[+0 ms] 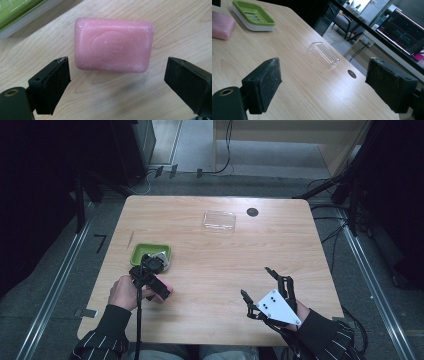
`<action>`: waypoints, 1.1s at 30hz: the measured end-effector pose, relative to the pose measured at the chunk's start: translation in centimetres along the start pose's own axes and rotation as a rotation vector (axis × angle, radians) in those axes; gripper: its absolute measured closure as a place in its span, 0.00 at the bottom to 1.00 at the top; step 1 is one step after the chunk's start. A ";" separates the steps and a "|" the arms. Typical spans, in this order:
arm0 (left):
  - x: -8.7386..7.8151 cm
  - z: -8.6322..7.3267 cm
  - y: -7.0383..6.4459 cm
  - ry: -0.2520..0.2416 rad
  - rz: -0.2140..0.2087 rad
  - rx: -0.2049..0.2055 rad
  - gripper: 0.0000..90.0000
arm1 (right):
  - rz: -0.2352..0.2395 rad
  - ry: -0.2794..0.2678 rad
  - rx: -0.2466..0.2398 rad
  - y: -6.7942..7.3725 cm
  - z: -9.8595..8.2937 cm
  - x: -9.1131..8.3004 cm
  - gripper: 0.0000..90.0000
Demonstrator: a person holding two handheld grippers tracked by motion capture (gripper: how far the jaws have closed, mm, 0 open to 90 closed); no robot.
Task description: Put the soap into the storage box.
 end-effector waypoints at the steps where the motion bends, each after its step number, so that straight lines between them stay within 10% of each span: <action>1: 0.2 0.0 0.0 0.001 0.000 -0.004 0.08 | 0.002 -0.001 0.001 0.0 0.0 0.0 0.15; 33: 3.1 0.3 0.2 0.015 0.013 0.006 0.13 | 0.009 -0.004 0.003 0.1 0.0 0.2 0.15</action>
Point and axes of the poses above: each handheld gripper's, and its own axes: x roughly forward along the jaws, z roughly out of its top, y roughly to its left, the point moved 3 cm from there along x, roughly forward along the jaws, and after that the axes turned 15 degrees about -y, right-handed, at the moved point
